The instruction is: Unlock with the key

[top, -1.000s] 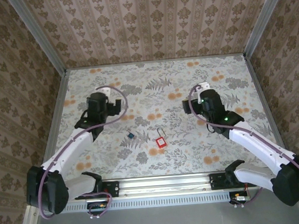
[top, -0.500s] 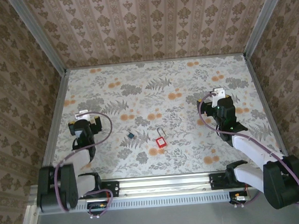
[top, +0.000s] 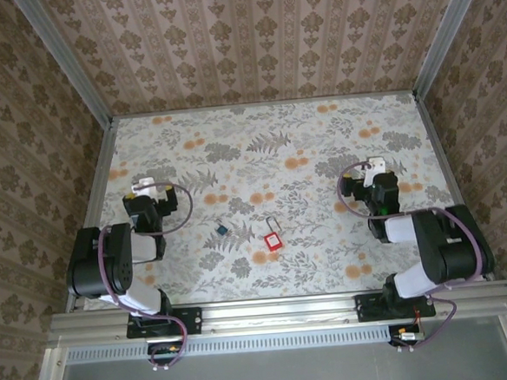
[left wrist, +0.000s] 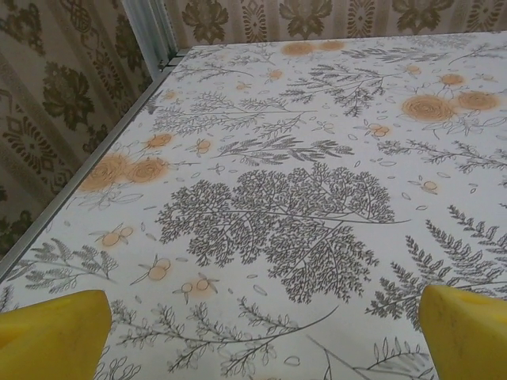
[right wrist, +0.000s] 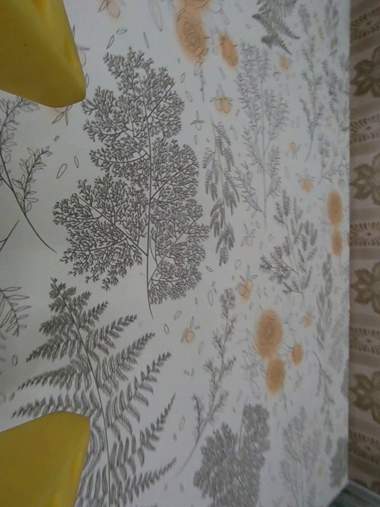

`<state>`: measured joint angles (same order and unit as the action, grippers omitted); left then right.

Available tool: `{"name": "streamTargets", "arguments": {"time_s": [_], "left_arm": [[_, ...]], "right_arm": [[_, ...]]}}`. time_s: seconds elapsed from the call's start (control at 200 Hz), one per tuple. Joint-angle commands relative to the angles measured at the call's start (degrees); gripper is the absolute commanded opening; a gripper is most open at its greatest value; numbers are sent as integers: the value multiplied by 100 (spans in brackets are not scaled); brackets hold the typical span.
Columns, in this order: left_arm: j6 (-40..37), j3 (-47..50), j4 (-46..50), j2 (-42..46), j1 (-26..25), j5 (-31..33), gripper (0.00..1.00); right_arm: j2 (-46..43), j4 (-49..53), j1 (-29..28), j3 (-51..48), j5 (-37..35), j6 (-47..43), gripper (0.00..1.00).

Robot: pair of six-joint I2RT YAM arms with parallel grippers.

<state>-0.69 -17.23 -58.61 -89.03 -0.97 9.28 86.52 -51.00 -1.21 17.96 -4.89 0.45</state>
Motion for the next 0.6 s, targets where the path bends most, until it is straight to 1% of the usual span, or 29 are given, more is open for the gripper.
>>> {"name": "streamTargets", "arguments": {"time_s": [0.0,0.02,0.06,0.1,0.595], "left_arm": [[4,-350,331,35,24,-161,100],[3,-366,391,32,12,-150,100],[-42,-367,310,7,-3,-124,100],[-20,-375,391,29,-8,-131,100],[-89,-411,400,15,-26,-181,100]], "right_arm": [[48,91,24,434,-225,270,100],[99,254,25,549,-285,291,100],[143,99,-1,507,-337,261,100],[107,238,-2,540,-340,270,100],[103,152,-10,507,-338,253,100]]}}
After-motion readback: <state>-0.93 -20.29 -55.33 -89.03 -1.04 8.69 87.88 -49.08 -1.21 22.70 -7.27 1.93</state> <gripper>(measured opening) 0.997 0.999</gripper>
